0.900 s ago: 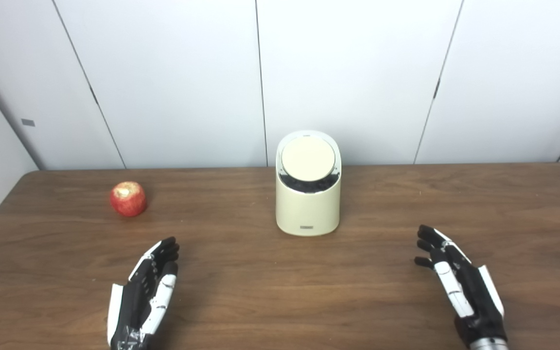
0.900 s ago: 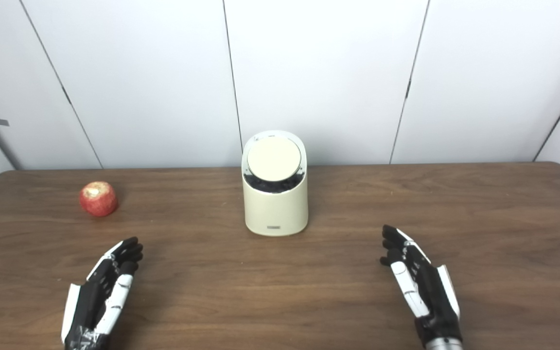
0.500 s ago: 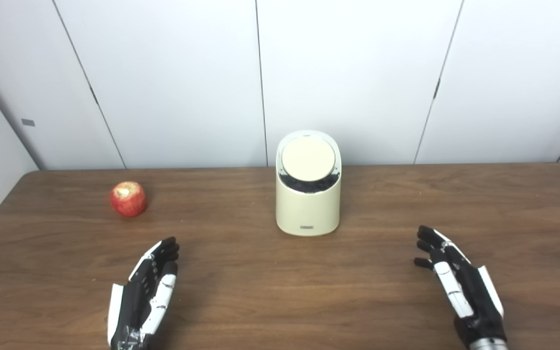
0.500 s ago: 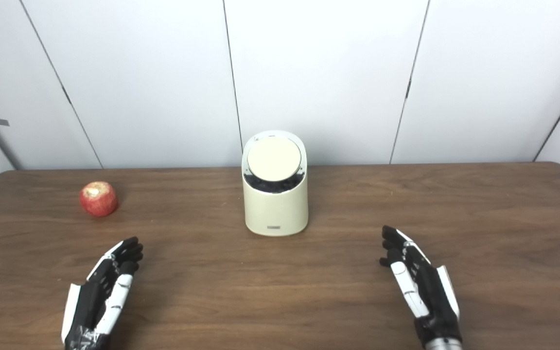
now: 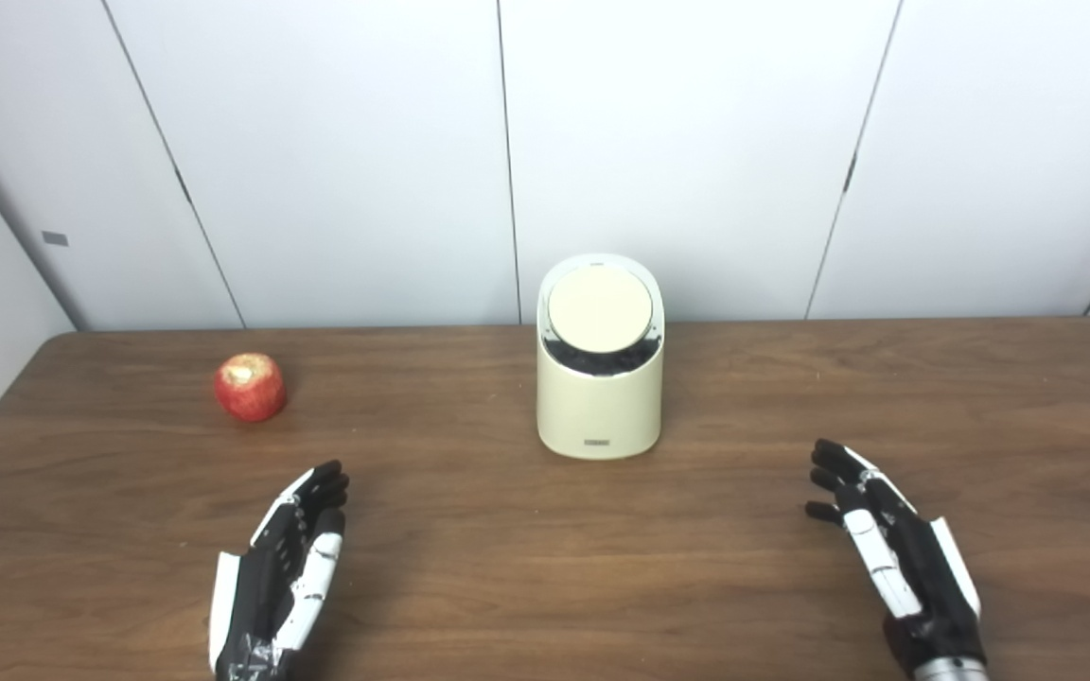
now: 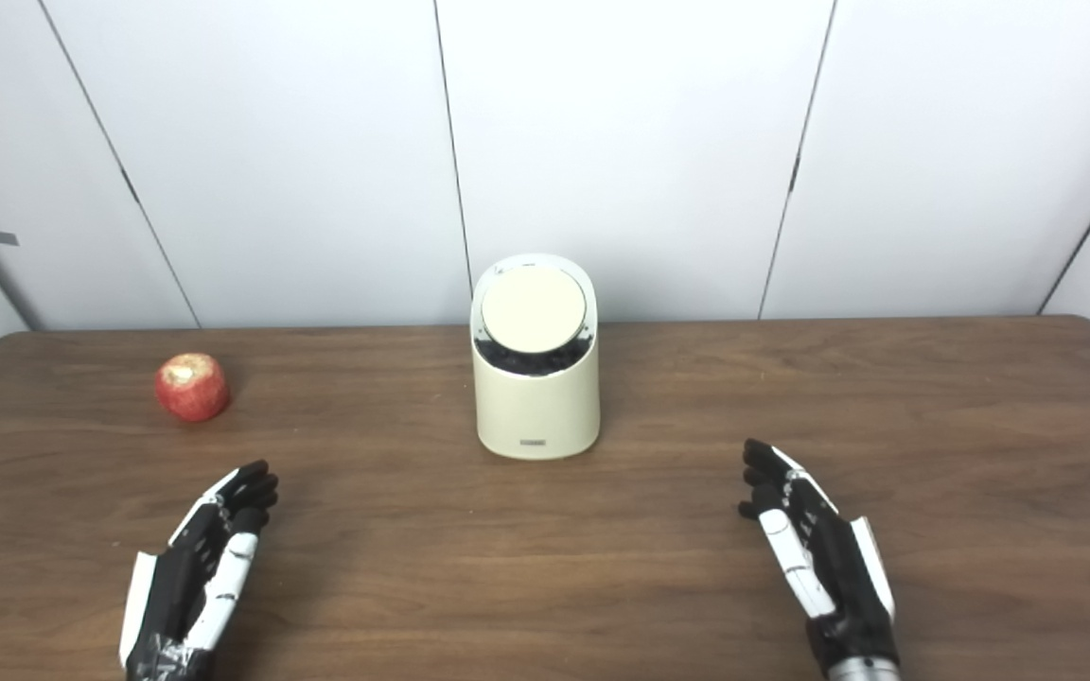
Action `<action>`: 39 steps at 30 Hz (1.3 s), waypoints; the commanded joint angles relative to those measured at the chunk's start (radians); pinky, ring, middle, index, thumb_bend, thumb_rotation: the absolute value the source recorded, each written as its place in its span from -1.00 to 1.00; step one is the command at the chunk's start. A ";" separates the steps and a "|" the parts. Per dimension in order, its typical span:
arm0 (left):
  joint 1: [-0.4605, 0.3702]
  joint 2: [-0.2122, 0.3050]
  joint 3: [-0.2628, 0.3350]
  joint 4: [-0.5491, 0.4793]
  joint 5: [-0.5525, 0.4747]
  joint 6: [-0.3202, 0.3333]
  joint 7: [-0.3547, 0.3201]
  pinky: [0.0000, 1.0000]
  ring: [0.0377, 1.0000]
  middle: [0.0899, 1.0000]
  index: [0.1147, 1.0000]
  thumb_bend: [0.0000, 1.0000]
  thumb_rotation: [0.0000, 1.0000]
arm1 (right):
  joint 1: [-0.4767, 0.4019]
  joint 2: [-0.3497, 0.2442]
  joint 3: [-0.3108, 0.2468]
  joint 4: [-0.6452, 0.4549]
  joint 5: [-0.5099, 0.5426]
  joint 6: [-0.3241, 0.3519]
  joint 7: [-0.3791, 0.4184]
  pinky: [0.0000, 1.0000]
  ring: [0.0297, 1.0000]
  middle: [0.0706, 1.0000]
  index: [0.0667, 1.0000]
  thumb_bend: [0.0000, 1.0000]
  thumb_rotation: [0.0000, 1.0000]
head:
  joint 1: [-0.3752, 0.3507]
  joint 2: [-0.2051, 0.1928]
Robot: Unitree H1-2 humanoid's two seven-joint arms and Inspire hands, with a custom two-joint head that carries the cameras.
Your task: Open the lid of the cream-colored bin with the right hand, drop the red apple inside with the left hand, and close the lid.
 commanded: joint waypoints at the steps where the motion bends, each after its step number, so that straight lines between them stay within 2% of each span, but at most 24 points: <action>1: 0.020 -0.011 -0.007 0.082 -0.007 -0.032 -0.001 0.66 0.61 0.60 0.64 -0.19 0.29 | -0.010 0.008 0.001 0.012 0.017 -0.010 0.000 0.50 0.70 0.71 0.63 -0.02 0.41 | -0.001 -0.005; 5: 0.015 -0.012 -0.009 0.094 0.004 -0.033 0.006 0.68 0.62 0.60 0.65 -0.17 0.32 | -0.046 -0.004 0.006 -0.017 -0.024 0.027 -0.010 0.44 0.67 0.72 0.66 0.12 0.21 | 0.003 -0.018; 9: 0.013 -0.011 -0.011 0.107 0.006 -0.043 0.005 0.65 0.62 0.59 0.65 -0.14 0.34 | -0.100 -0.014 0.021 -0.034 -0.099 0.076 -0.028 0.35 0.62 0.67 0.65 0.31 0.15 | 0.006 -0.023; 13: 0.016 -0.014 -0.012 0.105 0.003 -0.043 0.006 0.68 0.62 0.60 0.64 -0.14 0.36 | -0.162 -0.022 0.044 -0.050 -0.174 0.134 -0.037 0.49 0.63 0.66 0.64 0.46 0.21 | 0.006 -0.025; 16: 0.017 -0.015 -0.012 0.106 -0.004 -0.049 0.002 0.68 0.62 0.61 0.65 -0.14 0.35 | -0.219 -0.016 0.053 -0.054 -0.179 0.175 -0.035 0.49 0.63 0.66 0.64 0.56 0.09 | 0.007 -0.024; 21: 0.021 -0.015 -0.015 0.098 0.009 -0.042 0.006 0.69 0.63 0.62 0.66 -0.14 0.39 | -0.298 -0.015 0.064 -0.039 -0.196 0.199 -0.040 0.53 0.65 0.67 0.65 0.63 -0.05 | 0.009 -0.023; 29: 0.024 -0.020 -0.015 0.087 0.015 -0.033 0.007 0.65 0.62 0.60 0.65 -0.14 0.35 | -0.428 -0.021 0.092 -0.005 -0.243 0.207 -0.036 0.50 0.65 0.68 0.67 0.65 -0.06 | 0.006 -0.023; 35: 0.023 -0.022 -0.014 0.093 0.020 -0.034 0.007 0.65 0.62 0.61 0.66 -0.14 0.36 | -0.531 -0.010 0.100 0.025 -0.248 0.241 -0.040 0.50 0.67 0.68 0.65 0.70 -0.11 | 0.004 -0.023; 39: 0.022 -0.022 -0.016 0.096 0.023 -0.037 0.007 0.66 0.63 0.62 0.66 -0.15 0.37 | -0.601 -0.011 0.125 0.048 -0.281 0.271 -0.038 0.55 0.68 0.70 0.63 0.69 -0.11 | 0.011 -0.024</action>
